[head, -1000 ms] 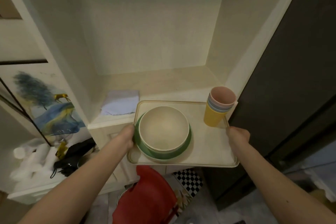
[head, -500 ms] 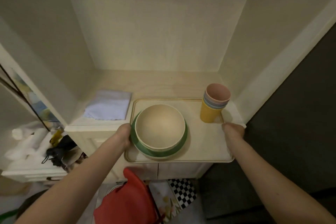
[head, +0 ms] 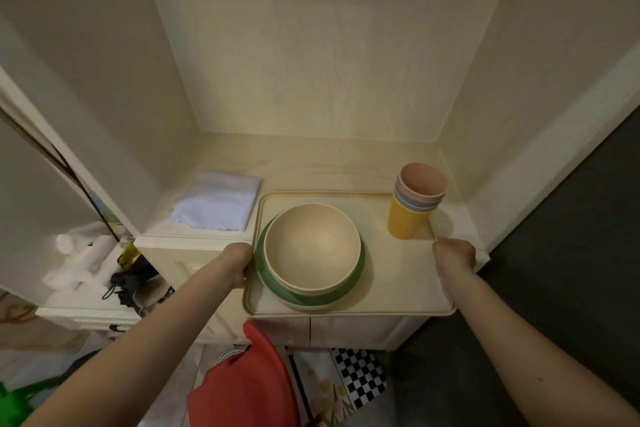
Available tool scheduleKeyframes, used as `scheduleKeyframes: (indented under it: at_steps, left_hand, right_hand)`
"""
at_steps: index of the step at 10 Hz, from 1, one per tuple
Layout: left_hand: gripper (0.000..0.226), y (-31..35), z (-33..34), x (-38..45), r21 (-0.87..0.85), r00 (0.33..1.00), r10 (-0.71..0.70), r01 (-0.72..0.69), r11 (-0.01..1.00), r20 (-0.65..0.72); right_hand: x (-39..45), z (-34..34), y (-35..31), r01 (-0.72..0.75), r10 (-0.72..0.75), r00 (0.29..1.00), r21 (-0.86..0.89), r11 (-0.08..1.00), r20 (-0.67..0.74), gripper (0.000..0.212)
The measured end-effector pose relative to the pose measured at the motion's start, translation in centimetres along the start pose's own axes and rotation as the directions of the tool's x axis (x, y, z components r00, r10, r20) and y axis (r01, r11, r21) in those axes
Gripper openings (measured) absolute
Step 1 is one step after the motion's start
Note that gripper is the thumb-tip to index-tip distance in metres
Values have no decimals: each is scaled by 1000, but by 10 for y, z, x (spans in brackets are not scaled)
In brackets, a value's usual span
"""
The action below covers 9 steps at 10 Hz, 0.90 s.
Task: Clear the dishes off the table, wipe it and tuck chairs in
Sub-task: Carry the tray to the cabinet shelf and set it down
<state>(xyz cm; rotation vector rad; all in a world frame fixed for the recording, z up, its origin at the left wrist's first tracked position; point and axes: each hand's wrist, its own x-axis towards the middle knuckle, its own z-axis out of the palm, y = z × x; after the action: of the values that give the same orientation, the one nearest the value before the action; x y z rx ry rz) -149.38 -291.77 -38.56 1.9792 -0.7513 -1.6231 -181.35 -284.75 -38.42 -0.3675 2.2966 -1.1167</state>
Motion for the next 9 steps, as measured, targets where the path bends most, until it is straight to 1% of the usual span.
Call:
scheduleKeyframes:
  at_steps: [1, 2, 3, 4, 5, 6, 7, 8, 9]
  left_hand:
    - [31, -1, -6, 6, 84, 999, 45, -47, 995, 14]
    - [23, -3, -13, 14, 64, 997, 74, -76, 995, 21]
    - [16, -4, -13, 14, 44, 994, 97, -100, 994, 57]
    - [18, -6, -14, 16, 12, 993, 110, -110, 994, 44]
    - [7, -8, -18, 18, -23, 993, 118, -117, 993, 17]
    - [6, -10, -18, 17, 7, 988, 152, -152, 988, -7]
    - [10, -13, -21, 15, 68, 974, 228, -226, 972, -16]
    - [21, -19, -29, 12, 165, 948, 318, -315, 935, 9]
    - [35, -26, -35, 8, 311, 897, 439, -434, 846, 58]
  right_hand:
    - [5, 4, -1, -5, 5, 1000, -2, 1000, -5, 29]
    - [10, 5, -1, 22, -21, 1000, -62, 998, 10, 29]
    - [10, 4, 1, 65, -63, 998, -100, 993, 18, 29]
    - [10, 4, 5, 121, -117, 992, -136, 983, 42, 33]
    - [10, 3, 7, 163, -158, 986, -147, 976, 49, 34]
    - [7, 2, 8, 207, -200, 978, -182, 961, 58, 34]
    - [4, 1, 10, 248, -239, 969, -216, 944, 66, 32]
    - [0, 1, 13, 293, -281, 956, -241, 925, 83, 30]
    - [-5, 1, 16, 325, -308, 946, -268, 907, 104, 30]
